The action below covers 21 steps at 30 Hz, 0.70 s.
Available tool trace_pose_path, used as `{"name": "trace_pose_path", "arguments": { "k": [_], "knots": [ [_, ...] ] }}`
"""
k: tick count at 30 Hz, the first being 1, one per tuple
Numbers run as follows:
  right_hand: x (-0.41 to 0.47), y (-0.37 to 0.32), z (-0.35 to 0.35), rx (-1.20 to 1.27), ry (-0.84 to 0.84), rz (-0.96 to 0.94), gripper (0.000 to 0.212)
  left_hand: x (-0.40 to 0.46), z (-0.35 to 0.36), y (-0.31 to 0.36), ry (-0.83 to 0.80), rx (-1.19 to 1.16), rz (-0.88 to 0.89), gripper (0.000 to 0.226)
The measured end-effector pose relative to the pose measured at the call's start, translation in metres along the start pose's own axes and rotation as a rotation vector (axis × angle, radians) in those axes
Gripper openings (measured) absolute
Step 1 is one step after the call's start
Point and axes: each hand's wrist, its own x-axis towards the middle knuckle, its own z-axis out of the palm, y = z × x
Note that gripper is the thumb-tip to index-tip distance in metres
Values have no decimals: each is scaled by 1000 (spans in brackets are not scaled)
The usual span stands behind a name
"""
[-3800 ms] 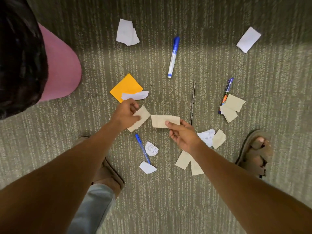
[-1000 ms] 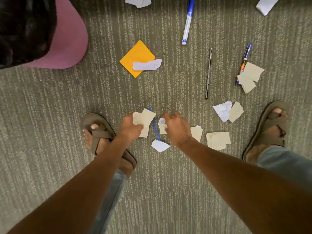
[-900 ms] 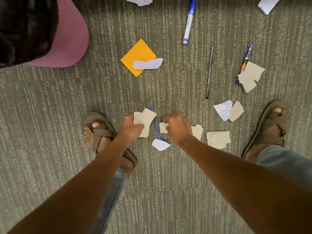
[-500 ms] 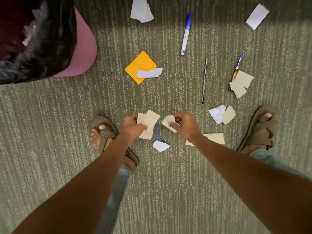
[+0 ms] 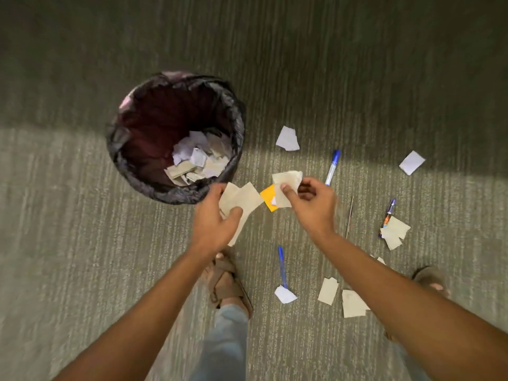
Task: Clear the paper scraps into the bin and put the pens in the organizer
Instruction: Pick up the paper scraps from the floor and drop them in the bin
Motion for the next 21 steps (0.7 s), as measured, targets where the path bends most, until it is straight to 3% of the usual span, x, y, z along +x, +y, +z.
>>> {"name": "trace_pose_path", "arguments": {
  "k": [2, 6, 11, 14, 18, 21],
  "knots": [
    [0, -41, 26, 51, -26, -54, 17, 7, -37, 16, 163, -18, 63, 28],
    [-3, -100, 75, 65, -84, -177, 22, 34, -85, 26, 347, -51, -13, 31],
    [1, -129, 117, 1, -118, -121, 29, 72, -103, 16, 350, -115, -224, 32],
    [4, -121, 121, -18, -129, -91, 38, 69, -102, 8, 373, -279, -302, 39],
    [0, -93, 92, -21, -95, -58, 34, 43, -96, -6, 410, -322, -279, 40],
    [-6, -76, 62, -64, -28, -13, 33, 33, -91, -13, 363, -108, -184, 34]
  ]
}}
